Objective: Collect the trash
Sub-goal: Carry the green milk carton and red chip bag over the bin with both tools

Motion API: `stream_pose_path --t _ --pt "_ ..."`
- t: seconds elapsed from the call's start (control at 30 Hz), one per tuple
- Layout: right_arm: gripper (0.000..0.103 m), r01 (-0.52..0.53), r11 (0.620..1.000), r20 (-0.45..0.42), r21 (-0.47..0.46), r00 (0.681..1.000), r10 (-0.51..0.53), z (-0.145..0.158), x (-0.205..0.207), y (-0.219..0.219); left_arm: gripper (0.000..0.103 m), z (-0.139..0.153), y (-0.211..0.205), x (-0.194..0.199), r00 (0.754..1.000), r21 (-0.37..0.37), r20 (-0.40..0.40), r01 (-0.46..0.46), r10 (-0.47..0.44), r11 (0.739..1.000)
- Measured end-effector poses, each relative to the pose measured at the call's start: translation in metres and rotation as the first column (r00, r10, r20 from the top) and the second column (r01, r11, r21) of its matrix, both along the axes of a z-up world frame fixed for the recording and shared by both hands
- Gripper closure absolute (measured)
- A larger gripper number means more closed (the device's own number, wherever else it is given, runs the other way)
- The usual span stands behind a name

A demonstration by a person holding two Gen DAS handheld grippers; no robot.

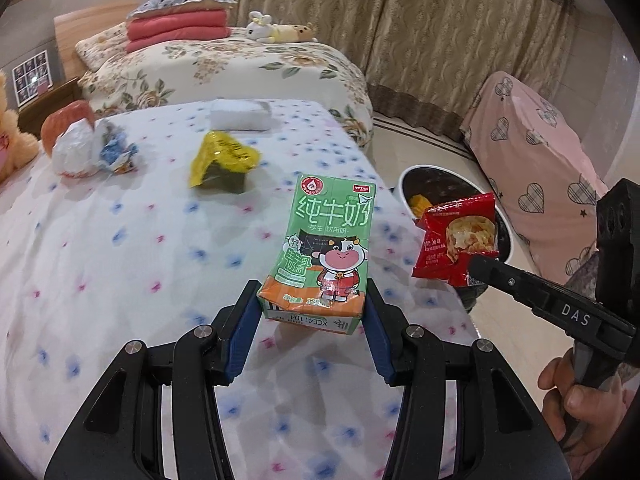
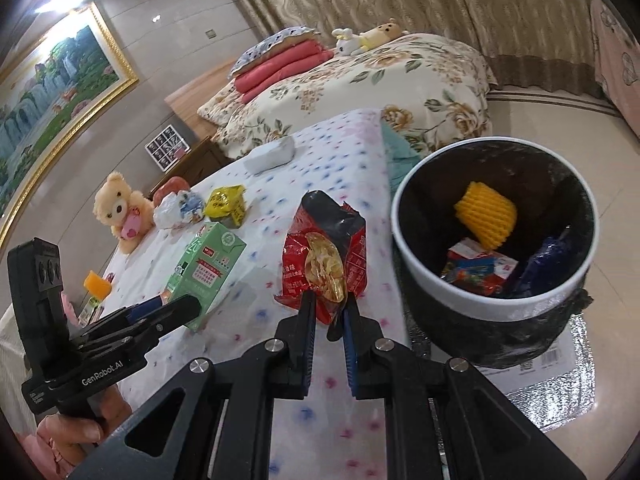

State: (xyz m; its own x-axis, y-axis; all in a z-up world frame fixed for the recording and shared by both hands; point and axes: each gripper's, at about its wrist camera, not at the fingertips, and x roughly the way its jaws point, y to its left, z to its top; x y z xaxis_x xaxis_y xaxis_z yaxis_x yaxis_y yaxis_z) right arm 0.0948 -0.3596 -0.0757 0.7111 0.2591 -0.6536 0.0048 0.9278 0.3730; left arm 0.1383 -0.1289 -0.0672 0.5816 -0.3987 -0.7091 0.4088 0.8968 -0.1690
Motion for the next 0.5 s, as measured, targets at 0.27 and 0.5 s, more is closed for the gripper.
stream_pose_path --t 0.27,0.5 --pt "0.090 0.048 0.999 0.009 -0.001 0.999 -0.048 0.002 -0.006 -0.020 0.054 0.000 -0.022 0.002 0.999 0.006 -0.007 0.036 -0.036 0.999" --pt "0.094 0.071 0.997 0.014 -0.009 0.997 -0.070 0.003 -0.010 -0.033 0.054 0.000 -0.038 0.005 0.998 0.010 -0.007 0.062 -0.062 0.998"
